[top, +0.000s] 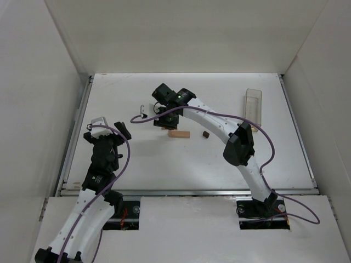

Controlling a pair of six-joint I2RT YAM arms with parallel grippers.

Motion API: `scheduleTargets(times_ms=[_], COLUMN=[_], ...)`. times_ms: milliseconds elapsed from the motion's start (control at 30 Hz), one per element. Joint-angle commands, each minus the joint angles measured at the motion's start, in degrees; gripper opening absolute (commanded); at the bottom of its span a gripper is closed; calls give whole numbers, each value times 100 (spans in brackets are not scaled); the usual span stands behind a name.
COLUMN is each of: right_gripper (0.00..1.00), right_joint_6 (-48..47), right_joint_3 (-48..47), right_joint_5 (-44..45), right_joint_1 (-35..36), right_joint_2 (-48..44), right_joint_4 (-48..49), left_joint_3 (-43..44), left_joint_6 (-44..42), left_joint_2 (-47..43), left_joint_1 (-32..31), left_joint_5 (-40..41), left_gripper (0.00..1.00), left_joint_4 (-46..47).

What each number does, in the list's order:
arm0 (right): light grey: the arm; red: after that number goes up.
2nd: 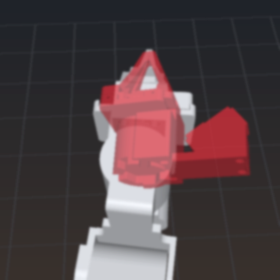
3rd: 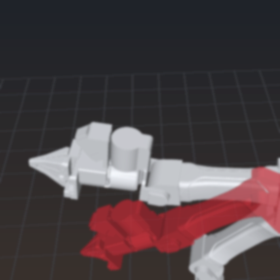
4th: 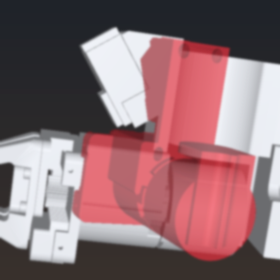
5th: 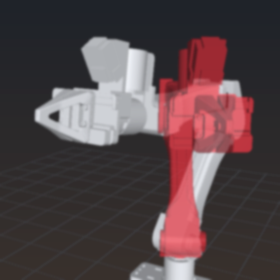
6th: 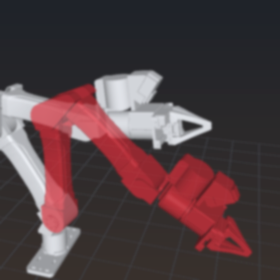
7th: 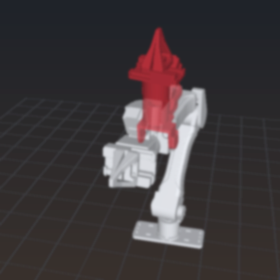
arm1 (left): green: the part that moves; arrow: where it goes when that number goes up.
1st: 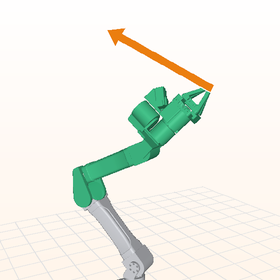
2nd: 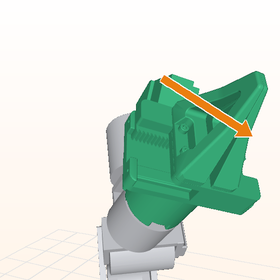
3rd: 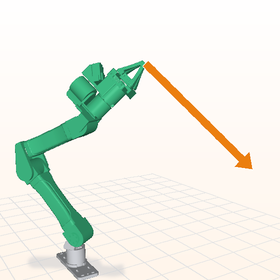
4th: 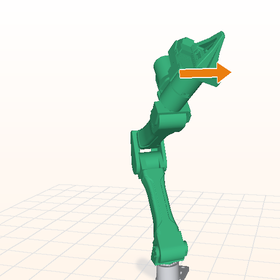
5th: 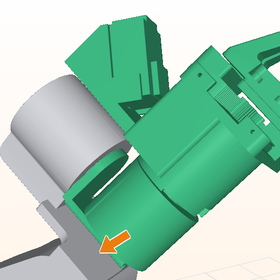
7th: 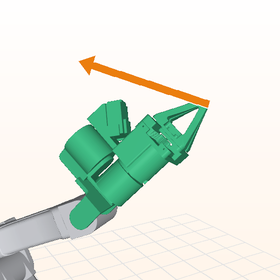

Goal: Build the wood block tower

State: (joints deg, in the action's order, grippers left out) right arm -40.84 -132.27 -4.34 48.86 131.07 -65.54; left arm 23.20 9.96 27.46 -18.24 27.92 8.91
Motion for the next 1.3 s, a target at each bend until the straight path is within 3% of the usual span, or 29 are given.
scheduleTargets(times_ms=[0, 700, 933, 1167, 1267], right_gripper=[0, 0, 0, 0, 0], right_joint_6=[-170, -732, -618, -618, -618], right_joint_3=[-159, -159, -344, 472, 869], right_joint_5=[-67, -173, -383, -1051, -1191], right_joint_1=[80, 80, -139, -386, -439], right_joint_2=[42, -11, -467, -1318, -1600], right_joint_4=[191, 191, 243, 1042, 1359], left_joint_3=[-26, -26, 52, 431, 562], left_joint_6=[6, -46, -326, -1197, -1557], left_joint_2=[-74, -127, -127, -469, -716], left_joint_1=[13, 13, 13, 13, 13], left_joint_5=[-32, -138, -348, -2096, -3410], left_gripper=[88, 88, 88, 84, 84], left_joint_4=[155, 155, 208, 374, 497])
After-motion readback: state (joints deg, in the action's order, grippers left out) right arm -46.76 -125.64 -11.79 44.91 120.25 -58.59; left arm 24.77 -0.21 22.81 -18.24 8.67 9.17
